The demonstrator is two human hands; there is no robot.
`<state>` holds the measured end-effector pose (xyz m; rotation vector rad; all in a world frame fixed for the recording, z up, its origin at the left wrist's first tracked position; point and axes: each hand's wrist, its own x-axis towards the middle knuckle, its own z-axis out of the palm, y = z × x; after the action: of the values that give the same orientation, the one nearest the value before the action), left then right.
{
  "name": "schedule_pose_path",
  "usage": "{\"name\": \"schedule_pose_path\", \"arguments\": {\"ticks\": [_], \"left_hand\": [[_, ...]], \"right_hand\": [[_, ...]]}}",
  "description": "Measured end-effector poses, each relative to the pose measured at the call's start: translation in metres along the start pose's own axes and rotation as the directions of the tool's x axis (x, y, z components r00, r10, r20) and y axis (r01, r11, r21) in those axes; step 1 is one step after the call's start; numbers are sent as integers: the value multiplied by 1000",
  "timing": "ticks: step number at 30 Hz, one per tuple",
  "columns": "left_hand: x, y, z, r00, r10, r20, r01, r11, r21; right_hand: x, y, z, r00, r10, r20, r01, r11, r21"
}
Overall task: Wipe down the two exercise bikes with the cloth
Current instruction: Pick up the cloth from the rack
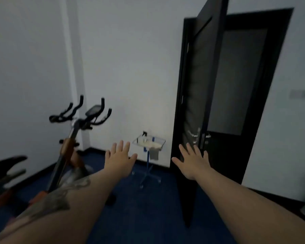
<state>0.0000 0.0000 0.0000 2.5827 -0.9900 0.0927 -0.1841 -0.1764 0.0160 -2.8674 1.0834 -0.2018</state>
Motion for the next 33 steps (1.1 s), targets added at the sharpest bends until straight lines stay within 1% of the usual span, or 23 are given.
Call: {"name": "schedule_pose_path", "arguments": {"ticks": [2,4,6,9,12,15,19,23,27,29,31,33], "left_hand": [[8,-8,24,997,-43,64,41,999,31],[19,-16,52,991,-88,101,82,995,55],[37,-22,82,986,-98,136,91,994,52],[78,-28,116,982,-78,170,68,996,65],[134,-34,140,976,-72,206,61,996,60],[198,-43,151,969,-79,235,68,996,56],[294,-48,158,972,-87,219,70,994,82],[367,-30,188,964,-78,255,64,996,64],[430,0,242,950,-28,310,10,998,60],[462,11,266,948,8,317,-25,998,49],[490,18,291,944,-1,331,-15,999,46],[519,19,312,935,-44,351,20,997,70]], "right_hand": [[13,2,23,996,-4,84,7,999,-37],[28,5,49,991,5,132,1,999,-43],[51,2,75,986,-9,164,14,999,-33],[98,-3,104,981,-9,196,17,999,-35],[156,-8,128,973,-7,229,17,999,-42],[219,-9,136,967,2,254,12,998,-55],[302,0,139,974,41,224,-24,997,-77],[364,25,152,966,72,249,-60,997,-58],[435,53,175,959,102,264,-91,994,-54],[474,64,187,954,90,287,-77,995,-56],[513,75,203,948,69,310,-55,997,-54],[552,85,218,940,46,338,-30,998,-53]]}}
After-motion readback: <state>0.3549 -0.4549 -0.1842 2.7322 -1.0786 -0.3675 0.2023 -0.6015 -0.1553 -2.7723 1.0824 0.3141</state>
